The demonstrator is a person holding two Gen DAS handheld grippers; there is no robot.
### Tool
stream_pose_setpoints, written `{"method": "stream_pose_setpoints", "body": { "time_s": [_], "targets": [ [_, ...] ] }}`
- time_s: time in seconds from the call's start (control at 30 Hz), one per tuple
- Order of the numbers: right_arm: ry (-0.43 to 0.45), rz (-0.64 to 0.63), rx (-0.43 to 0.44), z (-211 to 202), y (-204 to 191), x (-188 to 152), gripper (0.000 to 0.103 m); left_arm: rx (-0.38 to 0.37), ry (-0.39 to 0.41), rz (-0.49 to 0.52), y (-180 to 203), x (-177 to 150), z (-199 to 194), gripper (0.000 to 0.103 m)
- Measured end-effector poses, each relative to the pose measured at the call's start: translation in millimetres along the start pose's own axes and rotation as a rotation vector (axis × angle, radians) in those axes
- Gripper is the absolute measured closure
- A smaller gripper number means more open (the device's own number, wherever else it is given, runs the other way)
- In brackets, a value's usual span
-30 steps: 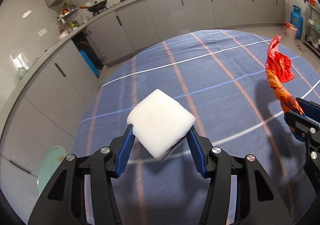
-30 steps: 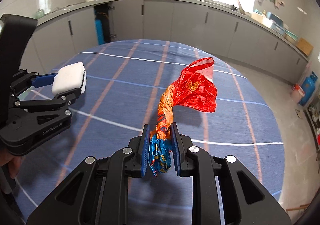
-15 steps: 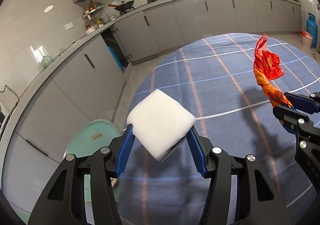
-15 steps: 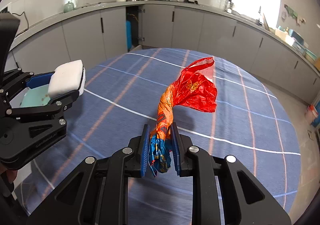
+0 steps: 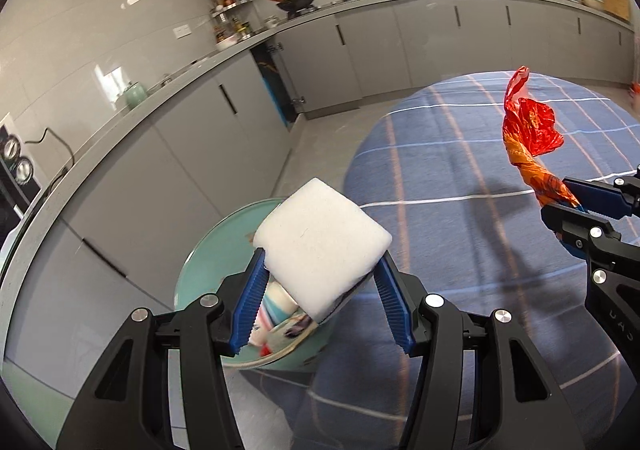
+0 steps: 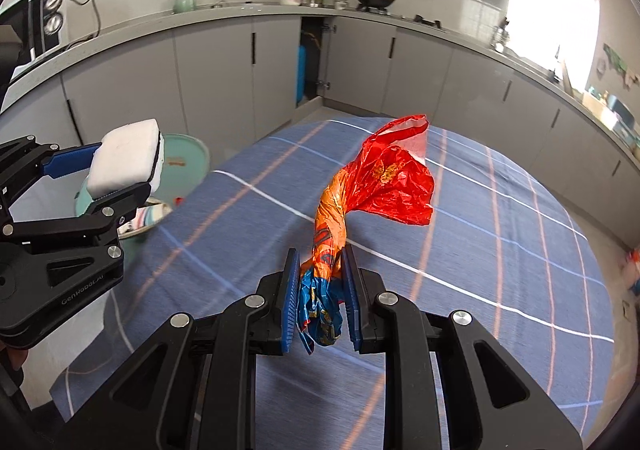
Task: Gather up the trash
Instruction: 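Carry the white sponge and red bag over the teal bin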
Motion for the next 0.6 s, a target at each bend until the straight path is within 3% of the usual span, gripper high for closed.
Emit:
{"method": "stream_pose_setpoints", "body": {
  "time_s": [0.6],
  "targets": [
    [0.028,-0.126,0.105,17.6,-78.0,25.9,0.081,0.143,-0.045,-0.094,-85.3,-27.8,15.4,0.049]
  ]
}}
Point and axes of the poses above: each gripper's, at about its wrist camera, not at the fingertips, and z roughly the way its jaws point, y to its right, x to its top, the point moved 5 cm from there along z, roughly the way its jaws point, and after that the axes turned 2 degrees about y, right-handed, at the moved point
